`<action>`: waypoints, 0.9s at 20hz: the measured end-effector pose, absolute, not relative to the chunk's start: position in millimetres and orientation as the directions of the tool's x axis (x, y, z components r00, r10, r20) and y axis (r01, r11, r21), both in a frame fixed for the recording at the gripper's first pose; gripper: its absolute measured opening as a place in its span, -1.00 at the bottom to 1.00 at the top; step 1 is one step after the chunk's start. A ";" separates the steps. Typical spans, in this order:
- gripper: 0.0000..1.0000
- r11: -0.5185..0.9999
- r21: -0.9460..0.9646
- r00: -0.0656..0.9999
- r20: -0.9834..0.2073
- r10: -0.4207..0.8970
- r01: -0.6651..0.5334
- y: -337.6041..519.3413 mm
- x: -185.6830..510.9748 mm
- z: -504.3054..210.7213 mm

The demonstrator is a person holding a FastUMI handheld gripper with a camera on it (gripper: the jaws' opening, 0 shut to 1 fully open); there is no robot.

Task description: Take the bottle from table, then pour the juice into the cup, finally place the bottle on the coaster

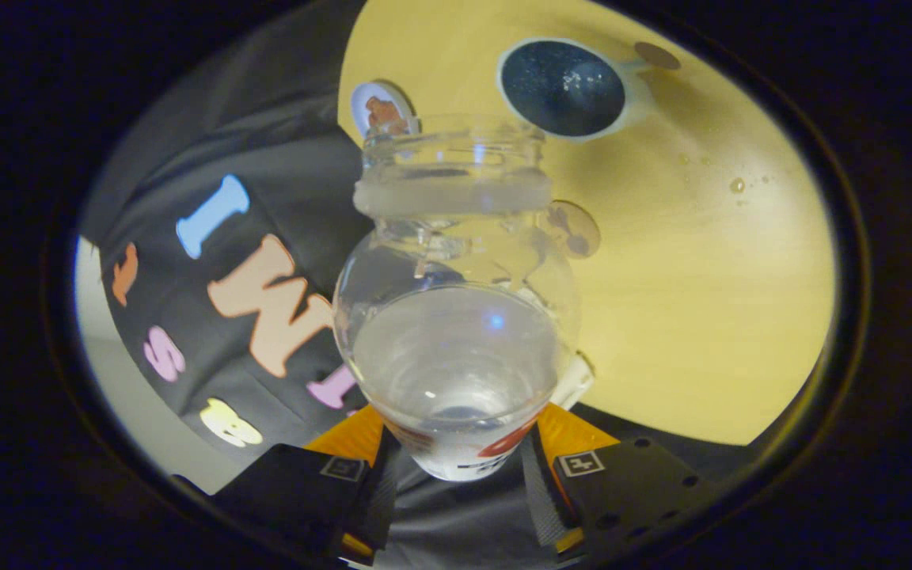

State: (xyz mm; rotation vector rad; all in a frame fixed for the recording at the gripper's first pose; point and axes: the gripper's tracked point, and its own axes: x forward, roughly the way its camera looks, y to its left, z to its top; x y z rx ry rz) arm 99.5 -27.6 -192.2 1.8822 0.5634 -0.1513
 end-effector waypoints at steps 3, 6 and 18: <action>0.47 0.050 0.845 0.789 -0.517 0.332 0.532 -7.3 62.7 -219.5; 0.47 0.385 0.741 0.699 -0.661 0.273 0.551 -2.1 29.8 -244.9; 0.48 0.901 0.296 0.743 -0.668 -0.041 0.317 -20.5 67.1 -273.0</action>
